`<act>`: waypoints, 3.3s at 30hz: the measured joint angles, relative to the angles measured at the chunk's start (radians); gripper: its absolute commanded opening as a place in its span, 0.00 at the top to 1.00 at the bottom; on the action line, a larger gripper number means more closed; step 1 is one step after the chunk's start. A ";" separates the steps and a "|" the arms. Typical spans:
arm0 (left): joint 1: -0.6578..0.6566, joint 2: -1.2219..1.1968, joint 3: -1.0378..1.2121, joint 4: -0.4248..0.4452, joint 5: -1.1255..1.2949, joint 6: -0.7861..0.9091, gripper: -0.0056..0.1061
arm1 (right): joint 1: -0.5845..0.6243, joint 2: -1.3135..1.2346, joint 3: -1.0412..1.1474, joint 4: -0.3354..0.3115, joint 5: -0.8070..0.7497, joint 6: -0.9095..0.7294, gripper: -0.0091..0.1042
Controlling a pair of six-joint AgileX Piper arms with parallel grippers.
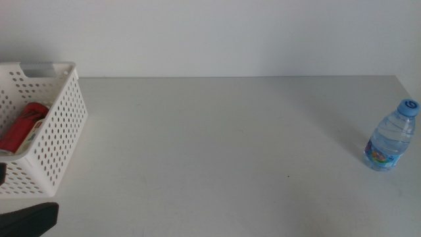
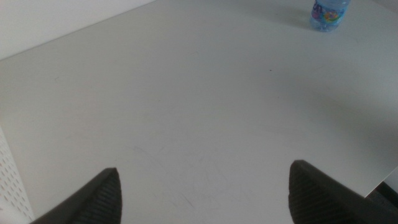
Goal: Use arms to grab the bottles and put them into the dustbin to the left of the table.
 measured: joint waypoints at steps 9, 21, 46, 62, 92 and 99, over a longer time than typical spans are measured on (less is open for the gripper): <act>0.000 0.000 0.000 0.000 0.000 0.000 0.15 | 0.000 0.070 -0.178 -0.007 0.078 0.000 0.32; 0.000 0.000 0.000 0.000 0.000 0.000 0.15 | 0.000 0.291 -0.273 -0.027 0.019 0.000 0.32; 0.000 0.000 0.001 0.000 0.000 0.000 0.15 | 0.000 0.572 -0.177 -0.072 -0.500 0.081 0.32; 0.000 0.000 0.001 0.000 0.000 0.000 0.15 | 0.000 1.082 -0.177 0.012 -1.004 0.079 0.32; 0.000 0.000 0.001 0.000 0.000 0.000 0.15 | 0.000 1.777 -0.545 -0.078 -1.164 0.108 0.31; 0.000 0.000 0.001 0.000 0.000 0.000 0.15 | 0.000 1.843 -0.549 -0.079 -1.234 0.105 0.58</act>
